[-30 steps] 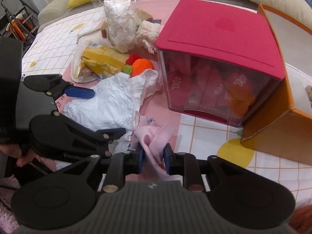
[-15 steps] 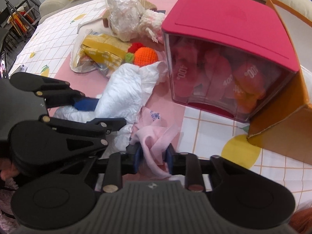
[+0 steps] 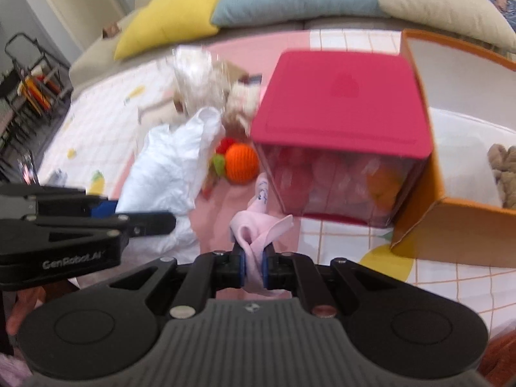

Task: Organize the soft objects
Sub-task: 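Carry the pink and white cloths into the orange-rimmed box and release both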

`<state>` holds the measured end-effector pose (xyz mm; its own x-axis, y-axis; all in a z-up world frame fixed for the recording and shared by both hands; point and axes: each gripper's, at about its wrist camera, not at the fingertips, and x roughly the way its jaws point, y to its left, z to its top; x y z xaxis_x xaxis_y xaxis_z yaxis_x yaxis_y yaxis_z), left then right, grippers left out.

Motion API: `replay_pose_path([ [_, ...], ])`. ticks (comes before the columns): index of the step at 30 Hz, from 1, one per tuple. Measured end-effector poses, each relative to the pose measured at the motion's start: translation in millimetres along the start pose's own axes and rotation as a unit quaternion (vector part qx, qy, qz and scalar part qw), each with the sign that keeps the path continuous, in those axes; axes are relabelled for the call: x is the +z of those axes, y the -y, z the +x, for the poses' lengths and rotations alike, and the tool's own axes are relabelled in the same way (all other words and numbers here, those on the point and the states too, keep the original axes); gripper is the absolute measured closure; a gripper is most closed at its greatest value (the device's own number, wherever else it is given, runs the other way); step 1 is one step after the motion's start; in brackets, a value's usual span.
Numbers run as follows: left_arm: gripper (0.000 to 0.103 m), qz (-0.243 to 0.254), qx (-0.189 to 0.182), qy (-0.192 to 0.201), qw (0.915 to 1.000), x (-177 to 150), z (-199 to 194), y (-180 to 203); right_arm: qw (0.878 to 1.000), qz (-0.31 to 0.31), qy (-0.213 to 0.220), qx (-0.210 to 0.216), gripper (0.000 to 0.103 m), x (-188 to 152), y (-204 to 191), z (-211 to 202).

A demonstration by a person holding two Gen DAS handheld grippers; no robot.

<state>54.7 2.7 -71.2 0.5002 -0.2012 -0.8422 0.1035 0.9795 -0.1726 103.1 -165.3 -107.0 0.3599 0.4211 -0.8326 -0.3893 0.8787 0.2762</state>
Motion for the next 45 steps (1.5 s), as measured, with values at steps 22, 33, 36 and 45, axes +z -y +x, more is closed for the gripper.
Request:
replay_pose_path([
  [22, 0.077, 0.047, -0.13, 0.152, 0.9788, 130, -49, 104, 0.974, 0.074, 0.172, -0.127, 0.096, 47, 96, -140],
  [33, 0.077, 0.146, -0.119, 0.163, 0.9685, 181, 15, 184, 0.968, 0.124, 0.161, -0.145, 0.095, 72, 170, -115],
  [36, 0.077, 0.164, -0.096, 0.125, 0.9737, 180, 47, 192, 0.968, 0.146, 0.148, -0.139, 0.095, 77, 190, -96],
  [45, 0.077, 0.203, -0.055, -0.06, 0.9758, 175, 123, 204, 0.964, 0.23, 0.101, -0.085, 0.095, 76, 234, -37],
])
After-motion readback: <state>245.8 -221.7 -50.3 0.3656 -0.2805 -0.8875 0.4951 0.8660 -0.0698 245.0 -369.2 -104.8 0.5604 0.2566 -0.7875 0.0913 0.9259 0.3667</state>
